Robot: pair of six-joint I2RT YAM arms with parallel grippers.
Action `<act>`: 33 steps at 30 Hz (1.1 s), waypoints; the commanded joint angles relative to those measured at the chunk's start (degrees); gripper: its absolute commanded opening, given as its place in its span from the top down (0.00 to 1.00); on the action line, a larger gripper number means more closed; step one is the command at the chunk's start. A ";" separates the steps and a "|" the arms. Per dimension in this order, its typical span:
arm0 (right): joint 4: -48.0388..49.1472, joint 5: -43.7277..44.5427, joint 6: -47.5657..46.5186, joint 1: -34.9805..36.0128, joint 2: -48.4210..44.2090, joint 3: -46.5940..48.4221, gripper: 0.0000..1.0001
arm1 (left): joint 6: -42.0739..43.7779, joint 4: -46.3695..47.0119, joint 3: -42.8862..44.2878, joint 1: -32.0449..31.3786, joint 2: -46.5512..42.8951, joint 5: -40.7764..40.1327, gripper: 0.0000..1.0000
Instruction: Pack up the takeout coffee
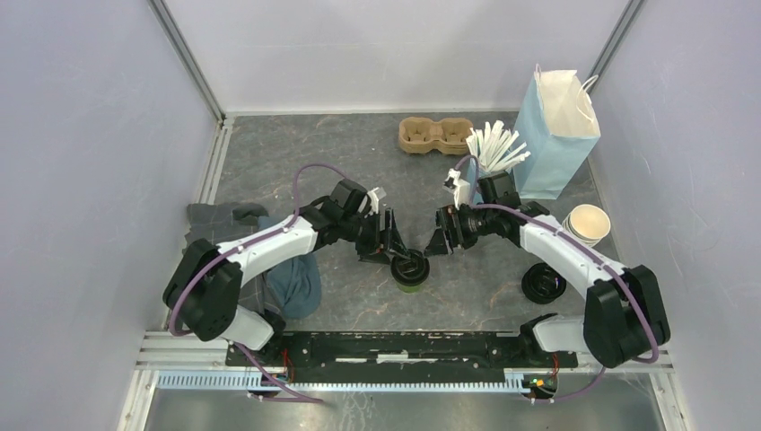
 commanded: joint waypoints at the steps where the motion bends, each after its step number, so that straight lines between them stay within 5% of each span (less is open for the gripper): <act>1: -4.31 4.53 2.80 -0.60 -3.98 0.70 0.10 | 2.54 0.67 0.03 -0.21 -1.03 1.16 0.28; 13: 21.20 -1.13 26.03 4.03 -13.85 -19.91 0.10 | -8.11 3.75 -9.21 -0.54 -7.21 -3.10 0.45; 24: 23.94 -0.99 26.80 5.40 -12.17 -18.31 0.09 | -9.61 4.27 -11.87 -1.87 -7.19 -6.21 0.49; 33: 27.87 0.89 22.53 5.50 -7.25 -21.79 0.20 | -11.23 5.12 -17.56 -2.06 -8.89 -9.42 0.50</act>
